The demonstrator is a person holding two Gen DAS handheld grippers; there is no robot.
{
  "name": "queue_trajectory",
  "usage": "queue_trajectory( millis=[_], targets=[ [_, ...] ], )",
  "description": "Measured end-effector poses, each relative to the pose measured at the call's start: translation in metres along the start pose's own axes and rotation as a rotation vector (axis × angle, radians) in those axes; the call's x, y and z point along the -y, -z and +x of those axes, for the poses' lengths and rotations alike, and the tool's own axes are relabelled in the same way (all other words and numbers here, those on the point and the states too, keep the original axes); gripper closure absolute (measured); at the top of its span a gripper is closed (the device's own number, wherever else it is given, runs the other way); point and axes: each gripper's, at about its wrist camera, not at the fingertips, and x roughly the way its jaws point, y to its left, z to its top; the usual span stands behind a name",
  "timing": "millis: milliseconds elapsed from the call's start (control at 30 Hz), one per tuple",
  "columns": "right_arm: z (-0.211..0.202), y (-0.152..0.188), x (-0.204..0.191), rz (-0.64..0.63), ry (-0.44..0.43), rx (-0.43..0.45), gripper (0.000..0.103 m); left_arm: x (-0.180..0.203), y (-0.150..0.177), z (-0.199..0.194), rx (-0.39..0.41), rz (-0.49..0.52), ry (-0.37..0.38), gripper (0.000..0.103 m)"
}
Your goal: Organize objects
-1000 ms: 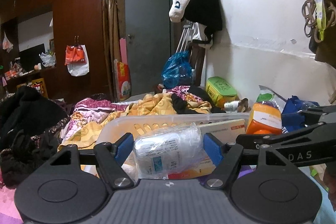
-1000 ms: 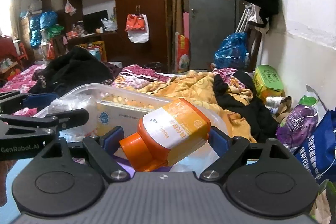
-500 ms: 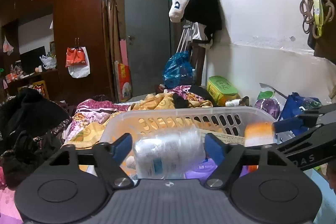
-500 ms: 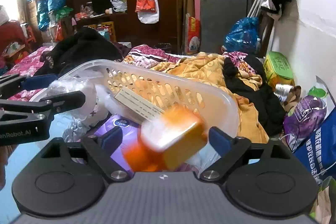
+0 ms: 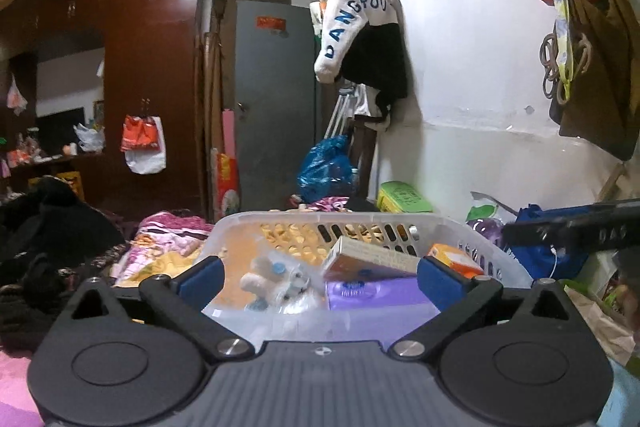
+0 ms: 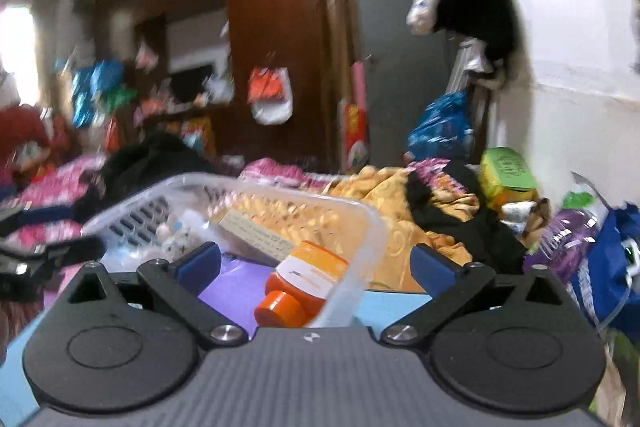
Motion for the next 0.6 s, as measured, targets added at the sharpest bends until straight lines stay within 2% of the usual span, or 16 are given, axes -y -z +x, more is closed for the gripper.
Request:
queue_trajectory(
  millis=[100, 200, 267, 333, 400, 533, 600],
  targets=[
    [-0.026, 0.014, -0.004, -0.018, -0.039, 0.002, 0.000, 0.005, 0.007, -0.021, -0.034, -0.017, -0.006, 0.000],
    [-0.057, 0.030, -0.016, -0.041, -0.107, -0.030, 0.000, 0.015, 0.017, -0.047, -0.009, -0.014, 0.006, 0.000],
    [-0.075, 0.039, -0.019, -0.040, -0.149, -0.030, 0.000, 0.025, 0.025, -0.065, 0.008, 0.000, -0.026, 0.000],
    [-0.092, 0.053, -0.019, -0.027, -0.183, 0.007, 0.000, 0.035, 0.035, -0.081, 0.011, 0.005, -0.058, 0.000],
    [-0.102, 0.067, -0.020, -0.007, -0.197, 0.030, 0.000, 0.038, 0.046, -0.097, 0.017, -0.002, -0.065, 0.000],
    [-0.108, 0.082, -0.027, -0.010, -0.195, 0.023, 0.000, 0.044, 0.058, -0.113, -0.012, 0.001, -0.027, 0.000],
    [-0.108, 0.082, -0.028, -0.019, -0.180, 0.028, 0.000, 0.050, 0.061, -0.118, -0.016, 0.026, -0.051, 0.000]
  ],
)
